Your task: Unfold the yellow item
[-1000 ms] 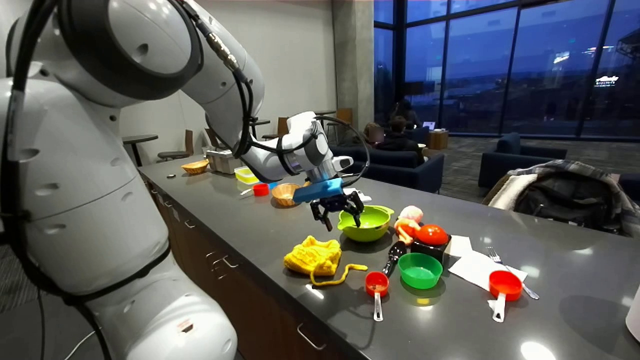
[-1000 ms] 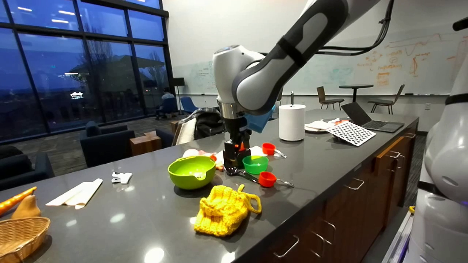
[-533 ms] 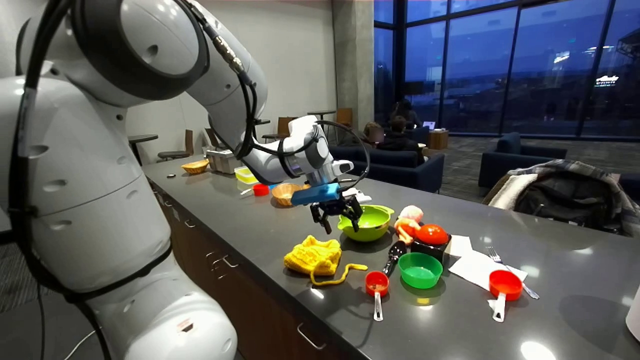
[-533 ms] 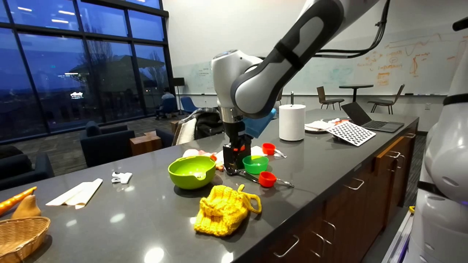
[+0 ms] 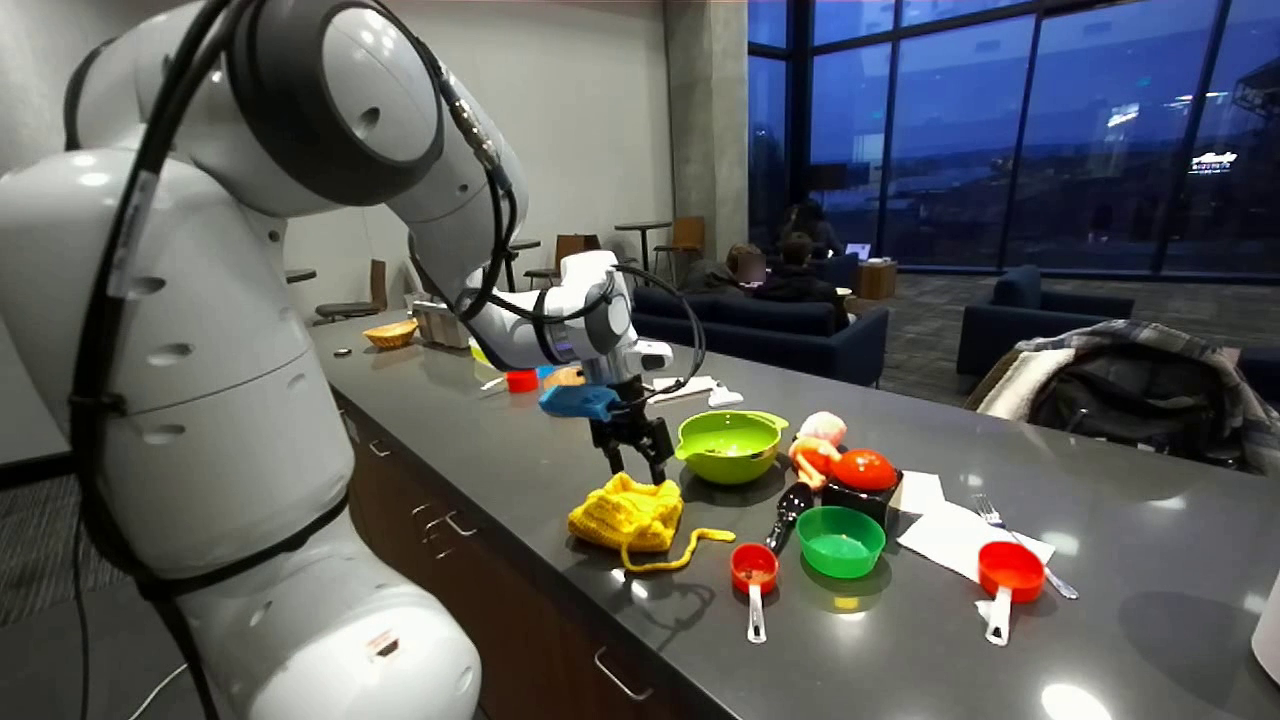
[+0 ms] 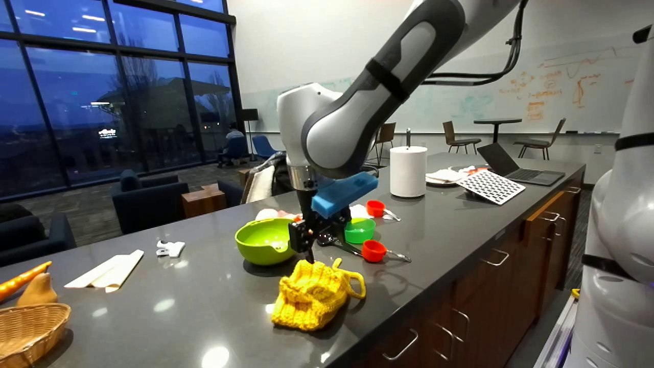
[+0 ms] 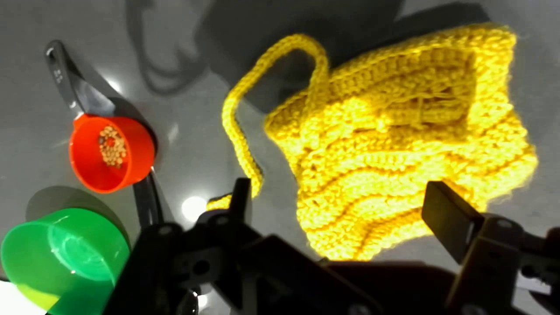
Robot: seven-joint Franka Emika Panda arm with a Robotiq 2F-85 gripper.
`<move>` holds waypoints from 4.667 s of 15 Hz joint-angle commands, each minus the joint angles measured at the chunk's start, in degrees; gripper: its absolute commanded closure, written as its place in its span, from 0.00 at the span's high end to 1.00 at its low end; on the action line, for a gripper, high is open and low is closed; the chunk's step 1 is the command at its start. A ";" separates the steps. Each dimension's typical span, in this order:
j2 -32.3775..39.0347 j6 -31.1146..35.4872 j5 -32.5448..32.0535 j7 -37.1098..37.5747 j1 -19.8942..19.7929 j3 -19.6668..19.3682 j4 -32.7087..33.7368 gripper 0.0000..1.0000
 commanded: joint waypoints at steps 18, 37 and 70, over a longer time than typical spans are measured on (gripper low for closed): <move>16.37 1.04 2.38 6.90 5.73 0.14 10.85 1.00; 18.05 -2.50 -1.68 8.22 11.47 -1.43 15.28 0.01; 9.64 -12.14 -20.96 13.48 13.58 -2.26 22.59 0.01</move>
